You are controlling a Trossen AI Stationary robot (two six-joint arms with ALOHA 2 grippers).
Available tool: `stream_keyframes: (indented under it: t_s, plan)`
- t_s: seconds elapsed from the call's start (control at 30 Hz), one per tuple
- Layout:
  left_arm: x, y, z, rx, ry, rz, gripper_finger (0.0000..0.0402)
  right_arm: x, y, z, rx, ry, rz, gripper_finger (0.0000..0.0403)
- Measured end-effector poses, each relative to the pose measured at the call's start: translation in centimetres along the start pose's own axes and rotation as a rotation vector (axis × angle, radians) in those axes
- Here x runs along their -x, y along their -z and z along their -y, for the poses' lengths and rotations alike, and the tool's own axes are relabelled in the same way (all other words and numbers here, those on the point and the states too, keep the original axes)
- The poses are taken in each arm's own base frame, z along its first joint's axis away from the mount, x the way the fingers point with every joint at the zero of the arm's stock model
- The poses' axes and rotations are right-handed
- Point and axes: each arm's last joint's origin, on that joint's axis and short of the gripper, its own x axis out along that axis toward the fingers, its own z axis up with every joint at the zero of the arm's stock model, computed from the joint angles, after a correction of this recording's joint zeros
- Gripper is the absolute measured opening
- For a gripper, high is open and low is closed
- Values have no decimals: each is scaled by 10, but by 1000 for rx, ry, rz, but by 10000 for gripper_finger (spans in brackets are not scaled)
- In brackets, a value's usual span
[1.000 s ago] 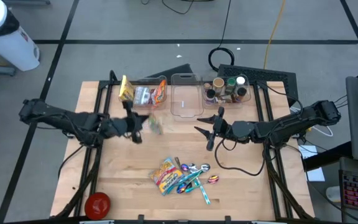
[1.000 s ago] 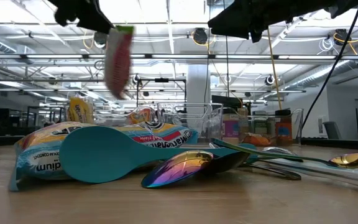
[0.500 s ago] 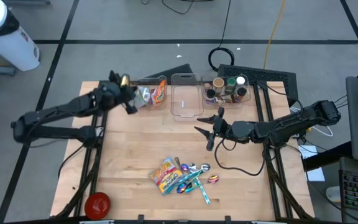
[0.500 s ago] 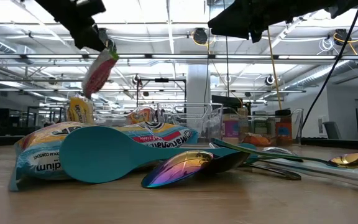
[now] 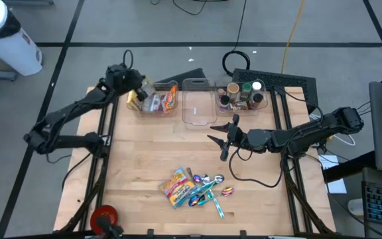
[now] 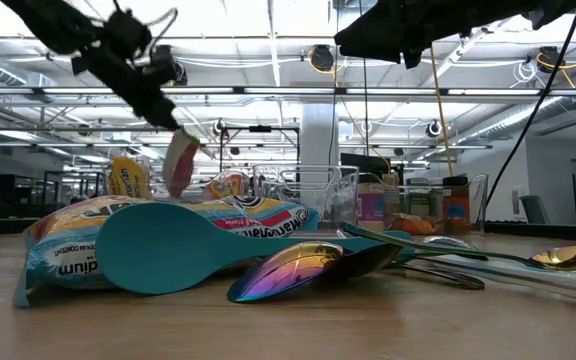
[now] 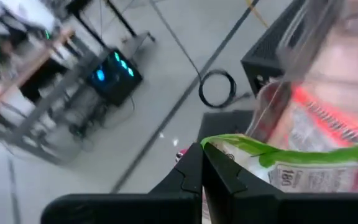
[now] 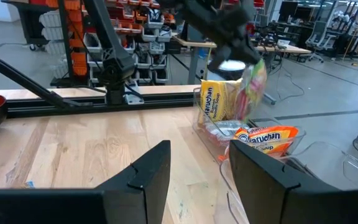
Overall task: Pick & Place Food Item
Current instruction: Put the green noodle pack into the left transparent bin
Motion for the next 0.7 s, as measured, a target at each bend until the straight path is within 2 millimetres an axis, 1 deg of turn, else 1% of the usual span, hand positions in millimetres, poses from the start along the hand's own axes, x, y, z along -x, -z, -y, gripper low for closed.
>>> stream_keyframes:
  t_s: [0.13,0.3,0.47,0.7]
  plan:
    - [-23,21,4,65,102,-93,5,0,0,0,5,0,0,155]
    - [-36,29,12,74,166,-138,5,0,0,0,8,0,0,155]
    - [-34,24,15,108,162,-122,4,0,0,0,8,0,0,155]
    - [-17,-1,2,232,113,107,3,0,0,0,5,0,0,155]
